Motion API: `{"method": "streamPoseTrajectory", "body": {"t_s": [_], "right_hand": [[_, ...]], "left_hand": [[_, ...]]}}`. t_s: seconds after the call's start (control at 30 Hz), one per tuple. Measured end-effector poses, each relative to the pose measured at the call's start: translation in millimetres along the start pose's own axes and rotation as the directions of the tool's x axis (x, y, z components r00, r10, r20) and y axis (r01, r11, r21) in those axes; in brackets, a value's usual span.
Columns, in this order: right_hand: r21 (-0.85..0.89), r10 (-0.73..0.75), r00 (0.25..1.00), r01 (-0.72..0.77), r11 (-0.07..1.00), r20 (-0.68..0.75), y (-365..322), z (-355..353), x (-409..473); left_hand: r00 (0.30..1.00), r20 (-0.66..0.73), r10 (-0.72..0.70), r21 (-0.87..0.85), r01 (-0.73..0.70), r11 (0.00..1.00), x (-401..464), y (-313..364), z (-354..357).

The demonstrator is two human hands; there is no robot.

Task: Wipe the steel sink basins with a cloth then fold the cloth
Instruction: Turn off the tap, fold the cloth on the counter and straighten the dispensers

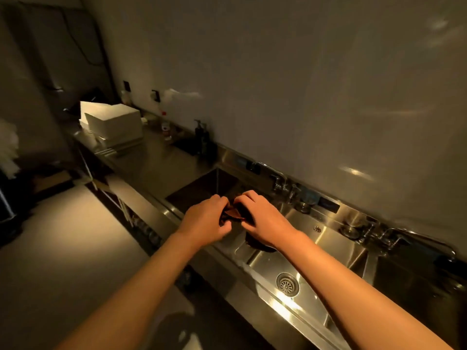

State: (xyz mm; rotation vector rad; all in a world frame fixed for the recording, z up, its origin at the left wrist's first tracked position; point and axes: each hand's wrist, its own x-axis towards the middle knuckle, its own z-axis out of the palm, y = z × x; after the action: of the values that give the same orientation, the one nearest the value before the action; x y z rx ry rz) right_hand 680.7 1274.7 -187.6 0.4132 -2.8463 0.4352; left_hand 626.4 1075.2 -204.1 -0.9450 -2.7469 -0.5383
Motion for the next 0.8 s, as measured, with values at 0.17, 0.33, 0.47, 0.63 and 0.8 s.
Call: {"method": "streamPoseTrajectory", "body": {"t_s": [0.17,0.33,0.47,0.63,0.8], "right_hand": [[-0.007,-0.100,0.995,0.100,0.995,0.018,-31.3,24.5,48.8],[0.036,-0.166,0.984,0.164,0.986,0.062,-41.1,44.3,89.6],[0.079,-0.185,0.980,0.179,0.981,0.075,-33.6,59.3,121.7],[0.153,-0.203,0.977,0.191,0.970,0.070,-2.6,73.2,172.5],[0.217,-0.167,0.982,0.144,0.965,0.092,43.9,83.0,217.7]], "left_hand": [[0.994,-0.047,-0.102,0.026,0.103,0.994,-16.0,-48.1,-15.8],[0.981,-0.079,-0.175,0.040,0.179,0.983,-16.7,-83.2,-17.3],[0.975,-0.090,-0.205,0.056,0.211,0.976,-0.9,-103.6,-13.2],[0.969,-0.090,-0.229,0.059,0.235,0.970,45.7,-127.5,-3.8],[0.971,-0.035,-0.237,0.101,0.239,0.966,106.5,-149.8,10.1]]}}
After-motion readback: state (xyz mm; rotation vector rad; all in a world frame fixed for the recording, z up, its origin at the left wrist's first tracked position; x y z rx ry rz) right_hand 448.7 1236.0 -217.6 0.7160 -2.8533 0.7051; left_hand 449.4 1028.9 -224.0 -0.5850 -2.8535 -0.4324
